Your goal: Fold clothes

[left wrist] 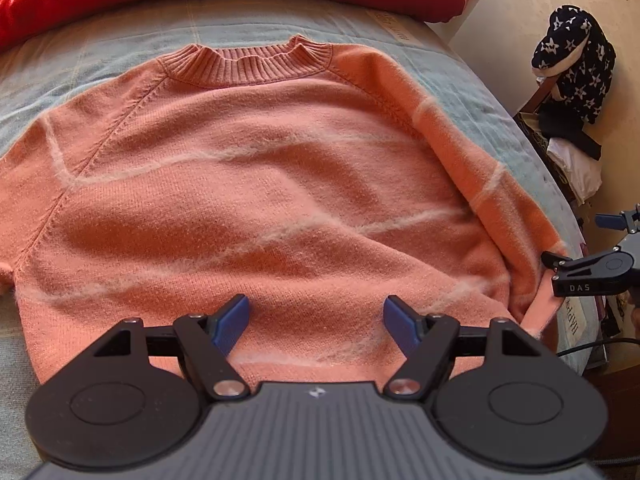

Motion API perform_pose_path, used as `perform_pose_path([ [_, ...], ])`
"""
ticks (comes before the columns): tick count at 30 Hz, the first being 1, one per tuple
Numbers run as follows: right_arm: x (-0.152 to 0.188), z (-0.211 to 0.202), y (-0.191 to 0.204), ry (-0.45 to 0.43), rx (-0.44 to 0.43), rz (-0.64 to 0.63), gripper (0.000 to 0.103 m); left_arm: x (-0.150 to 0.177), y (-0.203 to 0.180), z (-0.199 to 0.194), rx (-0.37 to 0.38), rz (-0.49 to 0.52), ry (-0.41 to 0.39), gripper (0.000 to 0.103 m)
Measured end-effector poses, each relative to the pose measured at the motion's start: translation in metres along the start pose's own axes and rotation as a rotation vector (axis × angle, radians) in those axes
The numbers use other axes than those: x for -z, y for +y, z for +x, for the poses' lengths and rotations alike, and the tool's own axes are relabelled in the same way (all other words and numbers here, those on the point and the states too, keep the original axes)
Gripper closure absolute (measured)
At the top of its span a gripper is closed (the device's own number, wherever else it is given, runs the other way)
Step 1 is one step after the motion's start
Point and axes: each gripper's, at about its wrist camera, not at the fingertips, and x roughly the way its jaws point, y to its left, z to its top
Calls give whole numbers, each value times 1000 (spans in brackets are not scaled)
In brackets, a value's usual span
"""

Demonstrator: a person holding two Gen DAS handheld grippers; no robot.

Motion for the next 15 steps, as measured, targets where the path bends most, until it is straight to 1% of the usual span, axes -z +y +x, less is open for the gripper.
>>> perform_pose_path([
  [5, -6, 24, -15, -2, 22, -13, 0, -7, -5, 9, -6, 14, 5, 29],
  [15, -20, 61, -34, -13, 1, -32, 0, -24, -20, 28, -24, 14, 9, 28],
])
